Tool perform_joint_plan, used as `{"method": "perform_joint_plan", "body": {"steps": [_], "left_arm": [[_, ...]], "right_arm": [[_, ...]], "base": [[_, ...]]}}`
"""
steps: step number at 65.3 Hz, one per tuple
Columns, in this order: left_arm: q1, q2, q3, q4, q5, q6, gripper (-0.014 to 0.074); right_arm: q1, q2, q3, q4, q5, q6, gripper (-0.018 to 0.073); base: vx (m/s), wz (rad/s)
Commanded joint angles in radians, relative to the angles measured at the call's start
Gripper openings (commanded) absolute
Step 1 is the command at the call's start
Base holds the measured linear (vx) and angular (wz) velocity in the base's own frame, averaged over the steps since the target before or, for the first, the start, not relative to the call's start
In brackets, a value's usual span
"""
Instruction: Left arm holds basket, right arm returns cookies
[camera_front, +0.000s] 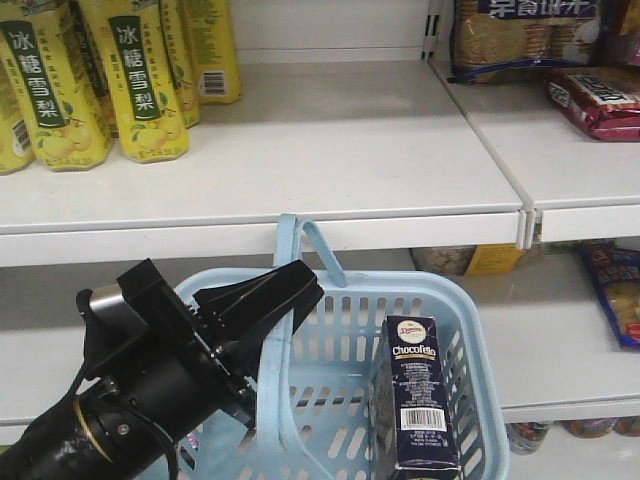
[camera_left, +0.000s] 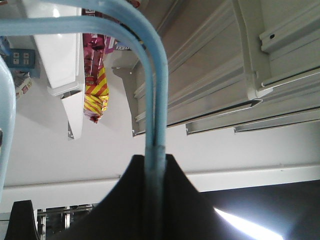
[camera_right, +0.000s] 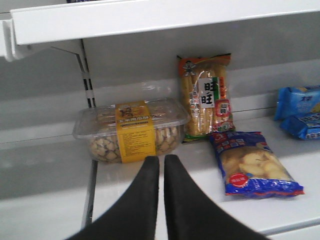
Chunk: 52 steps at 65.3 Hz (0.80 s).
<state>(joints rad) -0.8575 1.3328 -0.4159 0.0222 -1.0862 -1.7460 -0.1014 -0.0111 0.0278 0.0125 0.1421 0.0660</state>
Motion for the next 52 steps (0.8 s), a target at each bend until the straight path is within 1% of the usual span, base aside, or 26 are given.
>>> {"method": "perform_joint_plan", "body": {"steps": [1,19,52], "left_arm": [[0.001,-0.031,-0.028,-0.041,-0.174,0.006,-0.0003],[0.001,-0.031,-0.028,-0.041,-0.174,0.006,-0.0003],[0.001,-0.031,-0.028,-0.041,-0.174,0.006,-0.0003]], "right_arm": [[0.001,-0.013,0.018,-0.007,-0.076,-0.009,-0.0006],[0.001,-0.013,0.018,-0.007,-0.076,-0.009,-0.0006],[0.001,-0.013,0.018,-0.007,-0.076,-0.009,-0.0006]], "base": [[0.04,0.29],[0.02,0.21],[0.0,0.02]]}}
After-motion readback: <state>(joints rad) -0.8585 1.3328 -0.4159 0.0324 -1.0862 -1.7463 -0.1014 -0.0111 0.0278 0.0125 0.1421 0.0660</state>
